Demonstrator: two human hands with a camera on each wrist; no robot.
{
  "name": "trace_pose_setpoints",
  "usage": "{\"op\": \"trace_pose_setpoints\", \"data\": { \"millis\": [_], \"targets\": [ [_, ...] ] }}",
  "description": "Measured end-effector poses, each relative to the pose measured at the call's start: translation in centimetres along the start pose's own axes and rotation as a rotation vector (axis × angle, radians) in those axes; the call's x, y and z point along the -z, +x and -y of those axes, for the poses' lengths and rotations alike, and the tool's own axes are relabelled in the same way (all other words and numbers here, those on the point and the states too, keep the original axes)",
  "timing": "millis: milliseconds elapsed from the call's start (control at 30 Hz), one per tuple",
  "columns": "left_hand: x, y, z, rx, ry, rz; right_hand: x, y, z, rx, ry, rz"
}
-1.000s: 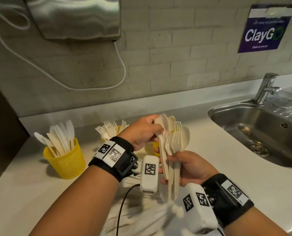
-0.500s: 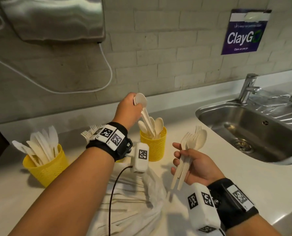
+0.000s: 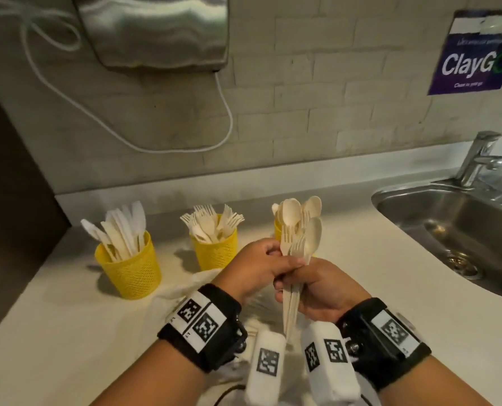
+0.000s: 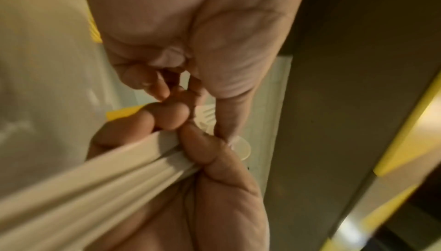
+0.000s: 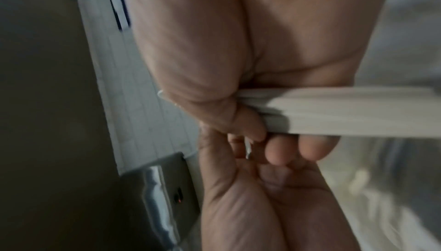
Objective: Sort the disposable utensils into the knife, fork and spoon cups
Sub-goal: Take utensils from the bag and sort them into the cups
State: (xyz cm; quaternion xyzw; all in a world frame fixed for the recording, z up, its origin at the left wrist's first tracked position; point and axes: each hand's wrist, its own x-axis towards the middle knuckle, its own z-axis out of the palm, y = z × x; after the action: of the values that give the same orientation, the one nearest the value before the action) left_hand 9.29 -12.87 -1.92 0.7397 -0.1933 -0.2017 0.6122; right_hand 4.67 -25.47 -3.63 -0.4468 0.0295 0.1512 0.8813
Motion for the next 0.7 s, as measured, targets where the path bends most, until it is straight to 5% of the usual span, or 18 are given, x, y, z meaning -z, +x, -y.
{"op": "trace_pose_setpoints", "data": {
  "millis": [267,533,700],
  "targets": [
    [4.4,-2.1,0.7,0.077,-0.047,-0.324,-3.1,1.5,-2.0,-0.130,-0.001,0.105],
    [4.4,-3.8,1.4,0.043,-0.301,-0.106,-3.8,2.2,-2.8,-0.191,-0.055,0.211],
    [5.1,-3.7,1.3,0.053,-0.370,-0.134,-3.4,2.5,-3.4,-0.207,-0.051,0.204]
  ]
}}
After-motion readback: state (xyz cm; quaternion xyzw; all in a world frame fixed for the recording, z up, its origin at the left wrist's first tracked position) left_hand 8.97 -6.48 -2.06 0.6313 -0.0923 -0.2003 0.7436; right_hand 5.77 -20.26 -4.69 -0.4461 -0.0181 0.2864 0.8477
